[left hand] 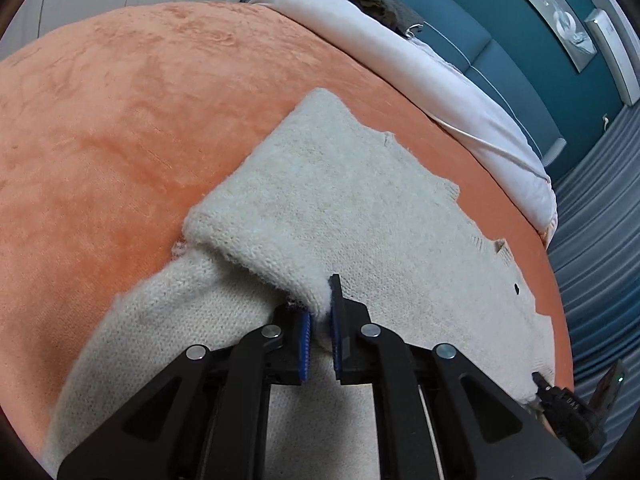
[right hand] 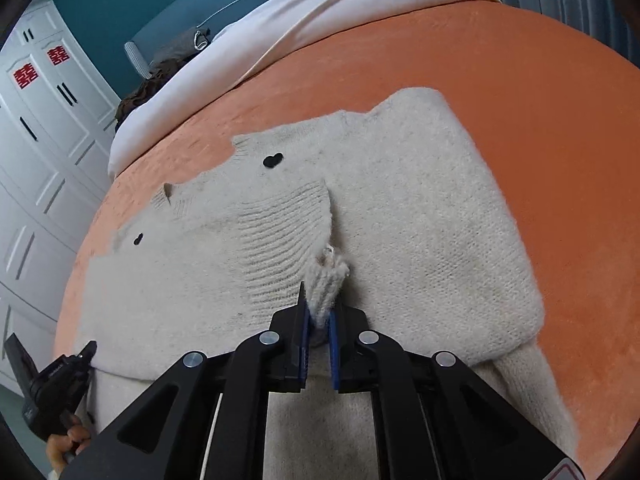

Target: Fold small clothes

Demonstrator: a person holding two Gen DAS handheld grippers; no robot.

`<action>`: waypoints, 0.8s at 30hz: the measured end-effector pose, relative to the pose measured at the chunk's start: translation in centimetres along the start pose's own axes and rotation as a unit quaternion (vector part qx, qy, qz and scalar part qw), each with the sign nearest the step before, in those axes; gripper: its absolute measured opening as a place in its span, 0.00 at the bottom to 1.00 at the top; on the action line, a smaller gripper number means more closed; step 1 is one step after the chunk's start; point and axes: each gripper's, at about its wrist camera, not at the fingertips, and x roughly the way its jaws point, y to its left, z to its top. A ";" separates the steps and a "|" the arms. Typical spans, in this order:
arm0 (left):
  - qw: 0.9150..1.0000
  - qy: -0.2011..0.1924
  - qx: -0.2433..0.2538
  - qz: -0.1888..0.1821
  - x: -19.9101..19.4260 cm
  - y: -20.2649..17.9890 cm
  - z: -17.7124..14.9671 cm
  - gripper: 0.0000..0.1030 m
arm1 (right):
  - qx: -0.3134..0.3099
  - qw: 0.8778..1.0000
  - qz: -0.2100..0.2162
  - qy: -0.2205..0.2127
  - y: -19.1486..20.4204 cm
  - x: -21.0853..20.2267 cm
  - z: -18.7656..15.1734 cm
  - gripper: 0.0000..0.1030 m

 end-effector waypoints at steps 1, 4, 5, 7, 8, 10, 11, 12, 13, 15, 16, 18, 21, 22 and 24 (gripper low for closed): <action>1.000 -0.004 0.000 -0.006 0.0 0.3 -0.2 0.09 | 0.009 1.000 -0.002 -0.001 0.0 -0.5 0.0 0.08; 0.999 -0.011 -0.015 -0.030 0.1 1.1 -0.4 0.09 | 0.002 0.997 -0.049 -0.053 1.0 -4.0 0.0 0.20; 0.999 -0.013 -0.020 -0.038 -0.1 1.3 -0.5 0.10 | -0.005 0.996 -0.049 -0.073 1.6 -5.3 0.1 0.20; 0.998 -0.017 -0.026 -0.049 -0.1 1.6 -0.6 0.10 | -0.039 0.997 0.013 -0.071 4.9 -5.9 0.9 0.20; 0.998 -0.019 -0.027 -0.051 -0.2 1.6 -0.6 0.10 | -0.078 0.995 0.045 -0.043 8.2 -5.0 1.3 0.20; 0.998 -0.021 -0.027 -0.053 -0.2 1.5 -0.6 0.10 | -0.145 0.984 0.102 0.010 14.0 -2.4 1.3 0.19; 0.998 -0.022 -0.026 -0.054 -0.2 1.5 -0.6 0.10 | -0.169 0.976 0.134 0.040 16.8 -0.8 1.1 0.19; 0.998 -0.023 -0.027 -0.055 -0.3 1.5 -0.7 0.10 | -0.190 0.967 0.154 0.073 20.0 1.5 0.7 0.17; 0.998 -0.025 -0.027 -0.056 -0.3 1.6 -0.7 0.10 | -0.207 0.961 0.160 0.095 22.6 3.7 0.3 0.16; 0.998 -0.027 -0.027 -0.059 -0.2 1.7 -0.9 0.10 | -0.238 0.950 0.149 0.139 26.6 8.2 -0.6 0.14; 0.997 -0.029 -0.027 -0.061 -0.2 1.7 -1.0 0.10 | -0.247 0.947 0.134 0.153 28.1 10.4 -0.9 0.14; 0.997 -0.031 -0.028 -0.064 -0.2 1.8 -1.1 0.10 | -0.264 0.945 0.100 0.168 29.8 14.3 -1.6 0.06; 0.997 -0.034 -0.025 -0.068 -0.1 1.9 -1.2 0.10 | -0.240 0.957 0.091 0.136 30.2 16.6 -0.2 0.00; 0.997 -0.036 -0.023 -0.068 -0.1 1.9 -1.3 0.10 | -0.223 0.961 0.093 0.134 29.7 16.7 0.1 0.00; 0.997 -0.038 -0.023 -0.070 -0.1 1.9 -1.4 0.10 | -0.195 0.969 0.097 0.120 29.0 15.7 1.0 0.01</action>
